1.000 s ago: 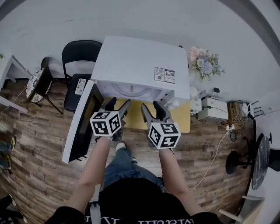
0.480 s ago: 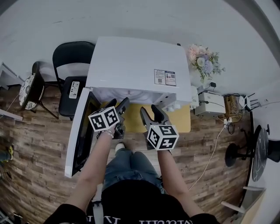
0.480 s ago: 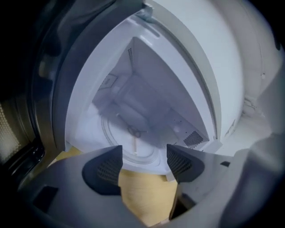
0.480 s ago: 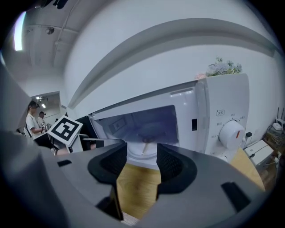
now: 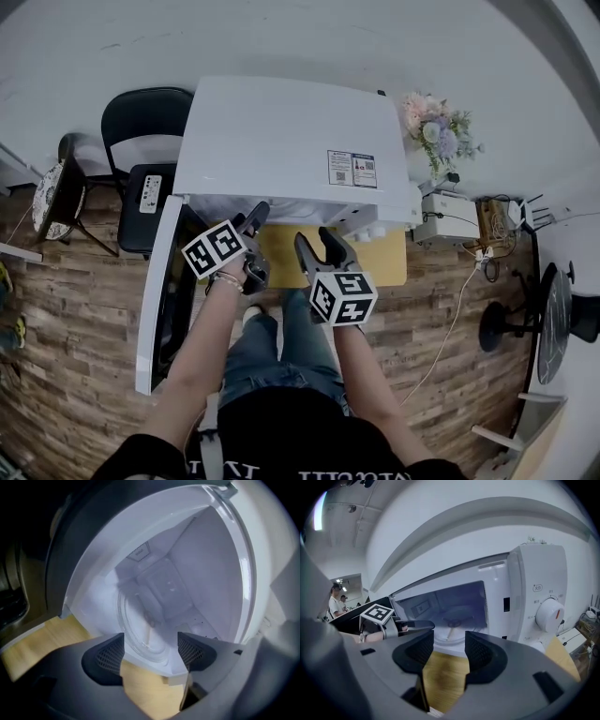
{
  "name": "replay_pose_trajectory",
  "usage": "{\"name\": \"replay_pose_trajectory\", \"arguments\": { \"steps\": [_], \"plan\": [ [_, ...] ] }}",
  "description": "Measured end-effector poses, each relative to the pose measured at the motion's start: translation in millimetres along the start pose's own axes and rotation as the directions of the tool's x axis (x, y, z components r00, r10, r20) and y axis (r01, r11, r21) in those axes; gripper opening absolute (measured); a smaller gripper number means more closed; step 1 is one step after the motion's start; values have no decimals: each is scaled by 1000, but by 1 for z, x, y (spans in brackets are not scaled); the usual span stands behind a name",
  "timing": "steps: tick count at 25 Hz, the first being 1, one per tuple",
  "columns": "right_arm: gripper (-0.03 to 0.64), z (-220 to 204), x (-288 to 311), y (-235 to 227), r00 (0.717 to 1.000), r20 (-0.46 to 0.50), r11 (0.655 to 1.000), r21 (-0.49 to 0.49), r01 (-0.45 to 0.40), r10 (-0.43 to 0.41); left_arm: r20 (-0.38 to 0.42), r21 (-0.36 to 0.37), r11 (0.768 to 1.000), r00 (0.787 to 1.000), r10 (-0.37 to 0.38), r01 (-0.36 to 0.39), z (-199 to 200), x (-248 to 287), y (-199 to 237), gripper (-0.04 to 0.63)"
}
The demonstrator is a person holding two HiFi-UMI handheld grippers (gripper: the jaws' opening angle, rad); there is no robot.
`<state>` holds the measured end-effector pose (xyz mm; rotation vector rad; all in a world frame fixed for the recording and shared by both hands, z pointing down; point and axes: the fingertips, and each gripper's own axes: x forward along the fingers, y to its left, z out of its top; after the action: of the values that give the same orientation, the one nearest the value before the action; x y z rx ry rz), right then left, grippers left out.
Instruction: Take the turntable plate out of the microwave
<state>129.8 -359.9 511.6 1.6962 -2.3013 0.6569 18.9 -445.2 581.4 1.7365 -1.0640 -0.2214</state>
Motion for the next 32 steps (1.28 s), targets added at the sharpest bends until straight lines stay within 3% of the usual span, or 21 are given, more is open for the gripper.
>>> {"name": "replay_pose_trajectory", "arguments": {
  "steps": [6,10,13,16,23,27,32],
  "plan": [
    [215,2,14,-6,999,-8,999,-5,-39,39,76,-165,986,997,8,5,9,7,3,345],
    [215,0,27,-6,997,-16,997,18,-81,81,125,-266,964,992,28,7,16,9,7,344],
    [215,-4,38,-6,994,-20,993,53,-102,103,127,-272,962,990,57,-20,15,8,15,299],
    [209,-6,45,-9,994,-21,990,99,-105,108,130,-285,957,988,84,-44,10,4,27,186],
    [192,-21,50,-12,995,-28,981,170,-95,101,135,-322,947,990,40,5,-3,1,38,34],
    [185,-29,52,-13,995,-29,973,216,-86,95,133,-327,944,991,17,28,-6,1,38,29],
    [184,-36,57,-14,994,-12,938,334,-99,109,154,-385,921,988,-3,63,-4,-3,37,25]
  ]
}}
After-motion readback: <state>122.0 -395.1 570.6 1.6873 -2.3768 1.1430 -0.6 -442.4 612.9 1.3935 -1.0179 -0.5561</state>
